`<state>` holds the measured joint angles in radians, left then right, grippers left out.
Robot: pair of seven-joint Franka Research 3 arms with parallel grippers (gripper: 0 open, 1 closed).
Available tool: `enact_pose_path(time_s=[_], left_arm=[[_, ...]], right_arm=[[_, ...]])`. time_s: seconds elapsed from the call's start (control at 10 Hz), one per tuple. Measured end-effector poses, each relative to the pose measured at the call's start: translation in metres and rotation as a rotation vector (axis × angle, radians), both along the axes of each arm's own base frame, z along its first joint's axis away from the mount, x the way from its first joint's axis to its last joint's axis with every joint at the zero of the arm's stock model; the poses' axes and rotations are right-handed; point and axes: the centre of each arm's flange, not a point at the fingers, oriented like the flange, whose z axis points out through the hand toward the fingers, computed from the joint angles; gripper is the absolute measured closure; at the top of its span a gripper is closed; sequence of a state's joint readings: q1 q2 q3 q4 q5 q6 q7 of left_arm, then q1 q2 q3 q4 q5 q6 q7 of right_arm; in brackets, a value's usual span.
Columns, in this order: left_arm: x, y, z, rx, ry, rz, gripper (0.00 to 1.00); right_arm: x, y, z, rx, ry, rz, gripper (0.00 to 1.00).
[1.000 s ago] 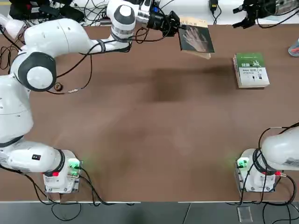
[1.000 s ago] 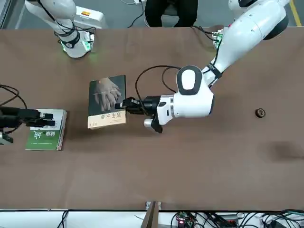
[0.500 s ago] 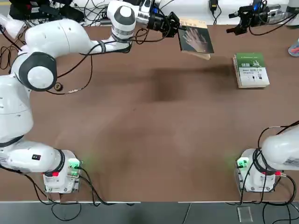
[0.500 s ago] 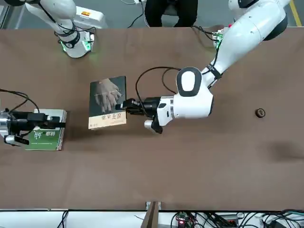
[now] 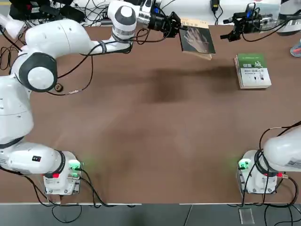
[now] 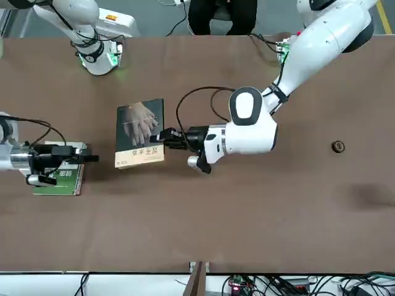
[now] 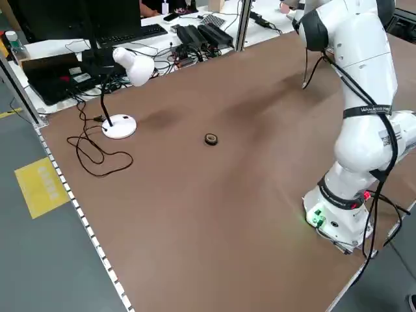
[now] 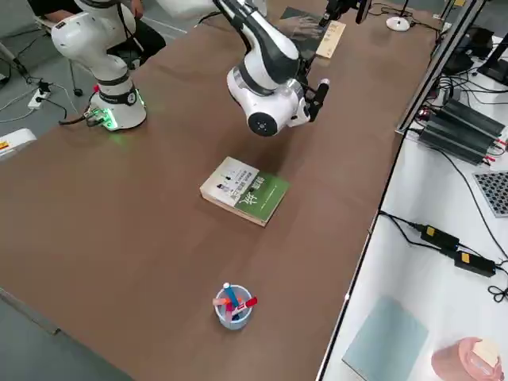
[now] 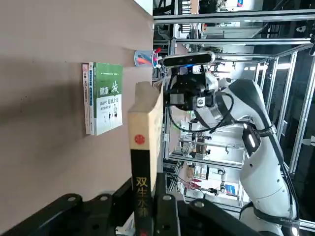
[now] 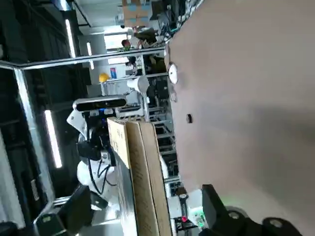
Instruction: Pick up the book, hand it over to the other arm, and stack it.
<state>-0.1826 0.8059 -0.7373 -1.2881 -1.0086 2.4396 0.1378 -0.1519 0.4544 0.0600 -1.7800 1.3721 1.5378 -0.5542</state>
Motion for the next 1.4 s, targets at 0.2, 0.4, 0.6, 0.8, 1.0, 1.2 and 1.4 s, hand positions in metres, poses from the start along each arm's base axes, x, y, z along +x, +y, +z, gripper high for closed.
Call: enact_pose_path(time_s=[0.2,0.4,0.6,0.8,1.0,1.2,1.4], left_arm=[[0.0,0.0,0.0,0.0,0.0,0.0,0.96],[0.0,0.0,-0.001,0.0,0.001,0.0,0.96],[0.0,0.0,-0.001,0.0,0.002,0.0,0.96],[0.0,0.0,-0.002,0.001,0.003,0.0,0.96],[0.001,0.0,-0.005,0.001,0.007,0.0,0.96],[0.001,0.0,-0.006,0.002,0.009,0.0,0.96],[0.001,0.0,-0.006,0.002,0.009,0.0,0.96]], right_arm=[[-0.006,0.016,-0.008,0.038,0.026,0.004,0.0],[-0.009,0.023,-0.011,0.049,0.038,0.011,0.0],[-0.012,0.029,-0.013,0.054,0.05,0.019,0.0],[-0.014,0.04,-0.012,0.062,0.073,0.036,0.0],[-0.017,0.055,-0.011,0.07,0.104,0.059,0.0],[-0.021,0.062,-0.012,0.074,0.127,0.07,0.0],[-0.026,0.068,-0.016,0.078,0.141,0.081,0.0]])
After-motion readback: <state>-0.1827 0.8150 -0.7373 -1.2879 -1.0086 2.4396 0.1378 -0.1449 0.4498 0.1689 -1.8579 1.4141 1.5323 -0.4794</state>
